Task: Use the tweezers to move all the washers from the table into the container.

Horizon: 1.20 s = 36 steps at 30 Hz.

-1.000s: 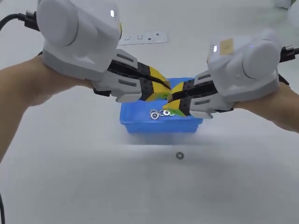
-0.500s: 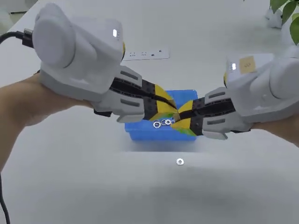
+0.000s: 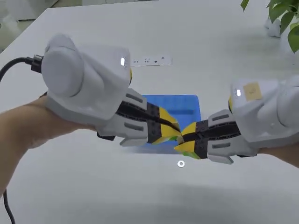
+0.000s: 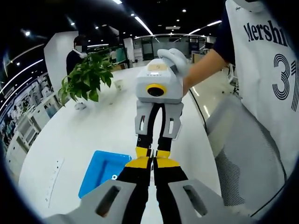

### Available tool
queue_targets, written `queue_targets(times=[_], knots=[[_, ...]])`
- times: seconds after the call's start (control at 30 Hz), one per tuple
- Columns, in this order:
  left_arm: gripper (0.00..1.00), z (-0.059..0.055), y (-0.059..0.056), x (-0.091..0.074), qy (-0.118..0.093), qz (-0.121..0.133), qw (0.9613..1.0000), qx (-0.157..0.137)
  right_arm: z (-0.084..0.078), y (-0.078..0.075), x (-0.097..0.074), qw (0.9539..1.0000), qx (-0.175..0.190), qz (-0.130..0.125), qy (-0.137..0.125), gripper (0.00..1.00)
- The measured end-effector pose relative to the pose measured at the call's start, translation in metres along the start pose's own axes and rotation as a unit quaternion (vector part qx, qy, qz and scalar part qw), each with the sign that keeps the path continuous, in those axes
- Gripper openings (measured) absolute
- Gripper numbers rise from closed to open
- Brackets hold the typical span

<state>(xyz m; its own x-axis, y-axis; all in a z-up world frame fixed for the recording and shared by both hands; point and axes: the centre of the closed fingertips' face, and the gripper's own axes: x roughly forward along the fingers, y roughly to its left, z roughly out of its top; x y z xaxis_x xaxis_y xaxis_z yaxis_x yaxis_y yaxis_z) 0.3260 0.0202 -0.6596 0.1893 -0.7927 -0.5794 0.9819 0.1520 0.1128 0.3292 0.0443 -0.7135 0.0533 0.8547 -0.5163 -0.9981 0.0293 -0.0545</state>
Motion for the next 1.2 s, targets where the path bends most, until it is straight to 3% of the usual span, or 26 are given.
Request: queue_targets(times=[0.47, 0.77, 1.2], knots=[[0.06, -0.017, -0.015, 0.013, 0.002, -0.005, 0.9998, -0.018, -0.020, 0.015, 0.008, 0.9997, 0.015, 0.015, 0.013, 0.10], [0.06, -0.031, -0.008, 0.020, 0.015, -0.001, 0.9996, -0.023, -0.032, 0.004, 0.020, 0.9997, 0.000, -0.002, 0.025, 0.11], [0.06, -0.041, 0.000, 0.034, 0.025, -0.010, 0.9992, -0.028, -0.047, -0.005, 0.028, 0.9994, 0.018, -0.006, 0.027, 0.11]])
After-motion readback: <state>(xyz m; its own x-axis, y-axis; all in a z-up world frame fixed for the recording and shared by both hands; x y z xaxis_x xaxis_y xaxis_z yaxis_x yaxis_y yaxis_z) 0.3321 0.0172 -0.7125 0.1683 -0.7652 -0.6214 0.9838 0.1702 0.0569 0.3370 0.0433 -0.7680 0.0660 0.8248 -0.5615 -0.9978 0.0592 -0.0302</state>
